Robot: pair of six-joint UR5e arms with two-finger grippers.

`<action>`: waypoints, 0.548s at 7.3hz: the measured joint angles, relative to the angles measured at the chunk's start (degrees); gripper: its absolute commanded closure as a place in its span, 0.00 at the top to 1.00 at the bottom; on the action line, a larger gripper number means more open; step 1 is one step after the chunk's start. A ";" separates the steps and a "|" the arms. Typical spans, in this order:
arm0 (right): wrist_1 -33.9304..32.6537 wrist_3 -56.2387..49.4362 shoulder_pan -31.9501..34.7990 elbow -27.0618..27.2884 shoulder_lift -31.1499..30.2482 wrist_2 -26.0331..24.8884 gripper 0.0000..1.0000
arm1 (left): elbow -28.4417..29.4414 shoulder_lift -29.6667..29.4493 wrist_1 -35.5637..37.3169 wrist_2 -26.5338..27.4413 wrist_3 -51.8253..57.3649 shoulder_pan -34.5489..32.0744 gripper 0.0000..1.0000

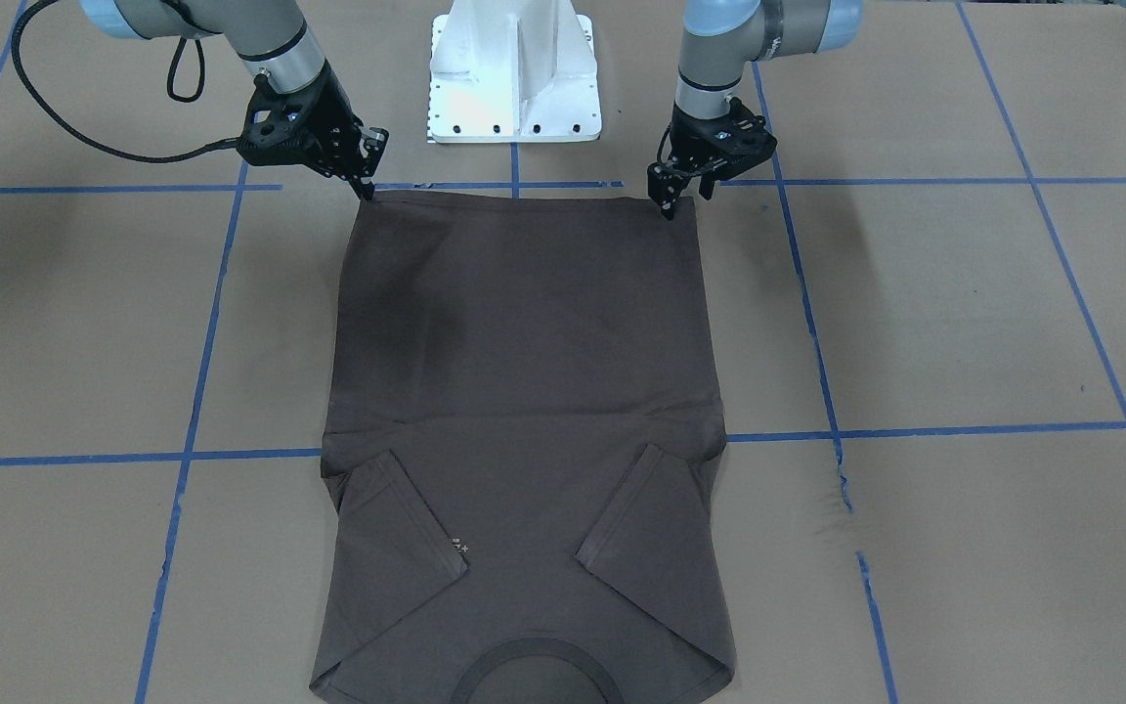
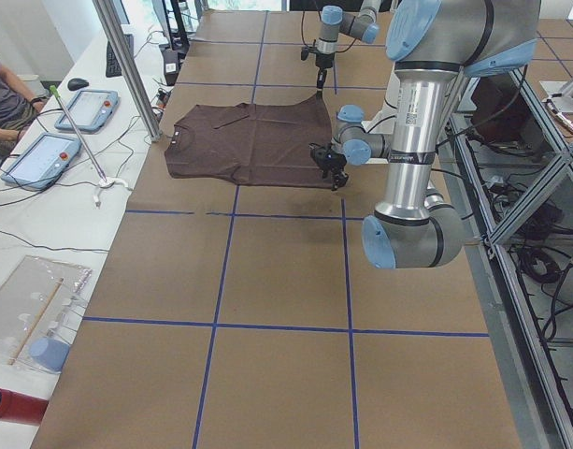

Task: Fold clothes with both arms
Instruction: 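Grasp the hem corners with both grippers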

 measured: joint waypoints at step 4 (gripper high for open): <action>0.01 -0.02 0.65 0.00 0.00 0.55 0.00 | -0.02 -0.04 0.06 0.00 -0.09 0.01 0.17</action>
